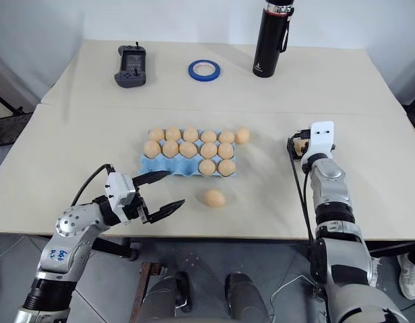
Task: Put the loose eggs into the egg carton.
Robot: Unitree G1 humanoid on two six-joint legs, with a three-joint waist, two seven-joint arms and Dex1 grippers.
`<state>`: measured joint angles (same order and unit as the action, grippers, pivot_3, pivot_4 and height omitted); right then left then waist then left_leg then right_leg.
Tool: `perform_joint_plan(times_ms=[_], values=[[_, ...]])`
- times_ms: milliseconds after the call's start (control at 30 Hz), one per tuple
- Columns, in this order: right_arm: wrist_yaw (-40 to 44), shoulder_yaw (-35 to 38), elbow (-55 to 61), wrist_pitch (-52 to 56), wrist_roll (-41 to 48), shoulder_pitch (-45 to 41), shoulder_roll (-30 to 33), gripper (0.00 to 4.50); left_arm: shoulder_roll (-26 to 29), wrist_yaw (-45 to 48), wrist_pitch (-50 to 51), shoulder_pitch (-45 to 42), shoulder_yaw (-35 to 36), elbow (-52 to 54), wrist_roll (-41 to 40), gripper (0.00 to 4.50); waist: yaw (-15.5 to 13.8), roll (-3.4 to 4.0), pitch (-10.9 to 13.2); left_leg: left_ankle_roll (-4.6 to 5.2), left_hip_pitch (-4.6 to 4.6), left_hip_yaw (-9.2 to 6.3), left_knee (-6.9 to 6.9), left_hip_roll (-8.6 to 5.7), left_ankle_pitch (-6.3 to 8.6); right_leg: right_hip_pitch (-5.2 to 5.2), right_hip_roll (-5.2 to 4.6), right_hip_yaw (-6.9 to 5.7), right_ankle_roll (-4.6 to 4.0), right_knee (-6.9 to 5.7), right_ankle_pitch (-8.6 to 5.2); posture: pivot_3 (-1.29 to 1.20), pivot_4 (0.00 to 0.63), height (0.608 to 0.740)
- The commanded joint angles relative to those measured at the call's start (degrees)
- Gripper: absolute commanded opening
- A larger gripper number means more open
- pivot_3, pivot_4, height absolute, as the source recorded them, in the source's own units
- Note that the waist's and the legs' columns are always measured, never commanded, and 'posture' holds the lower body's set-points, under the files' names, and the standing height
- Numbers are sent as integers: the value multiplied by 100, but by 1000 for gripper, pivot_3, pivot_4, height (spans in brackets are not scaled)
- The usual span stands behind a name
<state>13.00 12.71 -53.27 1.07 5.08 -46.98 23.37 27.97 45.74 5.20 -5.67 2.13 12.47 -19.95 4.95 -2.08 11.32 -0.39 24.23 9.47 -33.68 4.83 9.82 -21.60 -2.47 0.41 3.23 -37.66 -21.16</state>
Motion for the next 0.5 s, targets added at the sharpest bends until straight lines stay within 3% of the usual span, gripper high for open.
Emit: perform_joint_plan(times_ms=[33, 133, 333, 433, 500], values=[[151, -17, 143, -139, 84, -142, -37, 2797, 78, -118, -21, 109, 216, 330, -59, 4500, 0, 0, 0, 0, 0, 0, -1, 0, 0, 0, 0, 0, 0, -1, 0, 0, 150, 740], [555, -91, 626, 49, 248, -78, -155, 1831, 90, -201, -30, 224, 325, 367, -59, 4500, 23, 0, 0, -5, 0, 1, -4, 0, 4, 2, 0, 1, 3, -3, 2, 0, 150, 740], [1745, -551, 2504, 944, 896, 118, -566, 1831, 99, -358, -25, 505, 733, 374, -202, 4500, 101, 3, 1, 6, -1, 0, 2, 12, 14, -3, 8, -1, 4, -16, 2, 0, 150, 740], [2338, -1566, 3884, 1757, 1016, 387, -1011, 1831, 170, -362, -133, 945, 1158, 267, -235, 4500, 152, 2, 1, 3, -2, -4, 12, 16, 17, -5, 9, -4, 0, -14, 0, 0, 150, 740], [2260, -1855, 4234, 2023, 913, 479, -1202, 1831, 187, -367, -135, 1114, 1283, 271, -258, 4500, 157, 1, 1, 0, -4, -2, 24, 21, 18, -8, 12, -4, -7, -13, -4, 0, 150, 740]])
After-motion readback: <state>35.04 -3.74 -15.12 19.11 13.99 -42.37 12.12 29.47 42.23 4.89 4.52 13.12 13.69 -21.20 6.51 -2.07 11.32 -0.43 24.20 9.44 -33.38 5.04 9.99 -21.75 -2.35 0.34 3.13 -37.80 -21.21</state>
